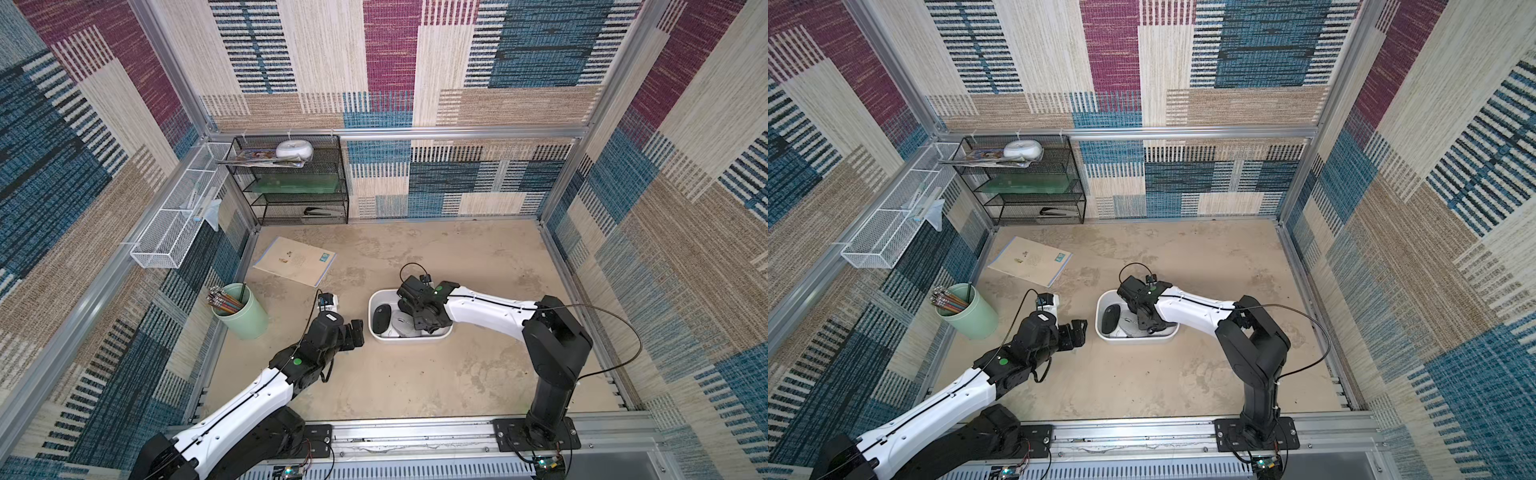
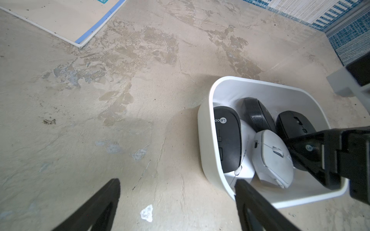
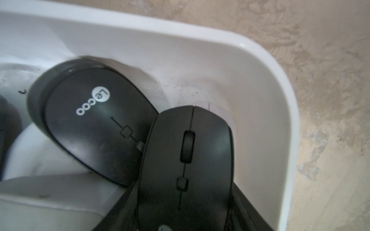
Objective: Take out the mouse from the storage box
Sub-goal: Pick up the mouse from the storage box, then place the mouse at the center of the board.
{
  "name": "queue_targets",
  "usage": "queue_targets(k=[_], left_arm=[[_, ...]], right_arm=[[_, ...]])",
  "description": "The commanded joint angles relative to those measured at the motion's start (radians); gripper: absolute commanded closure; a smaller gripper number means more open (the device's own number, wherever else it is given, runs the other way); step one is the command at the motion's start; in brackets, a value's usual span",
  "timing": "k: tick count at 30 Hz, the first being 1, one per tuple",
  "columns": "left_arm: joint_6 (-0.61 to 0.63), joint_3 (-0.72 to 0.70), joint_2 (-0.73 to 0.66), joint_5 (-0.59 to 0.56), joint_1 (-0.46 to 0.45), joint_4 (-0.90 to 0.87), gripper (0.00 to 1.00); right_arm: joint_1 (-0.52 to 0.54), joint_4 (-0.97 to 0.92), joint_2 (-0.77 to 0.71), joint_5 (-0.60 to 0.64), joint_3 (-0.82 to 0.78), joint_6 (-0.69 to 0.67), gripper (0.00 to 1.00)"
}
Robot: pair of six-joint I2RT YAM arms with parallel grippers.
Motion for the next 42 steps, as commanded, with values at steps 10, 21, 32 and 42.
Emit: queue_targets(k=[10,21,32,42], left_arm=[[-0.011,0.032,0.005,0.044,0.0,-0.008,0.07],[-0.03,0.075,0.008,0.076,0.0,-0.046,0.07],[-0.06,0.104,0.031,0.144,-0.001,-0.051,0.07],[-0.062,0.163,0.095,0.187,-0.029,-0.052,0.09]], right_arm=[[0.001,0.023,-0.111,-0.001,-0.014,-0.024,0.5],[-0.017,-0.028,-0.334,0.095,-0.083,-0.039,0.5],[-0.124,0.038,-0.553,0.009,-0.323,-0.049,0.5],[-0.21,0.22,-0.618,-0.136,-0.552,-0.051,0.5]])
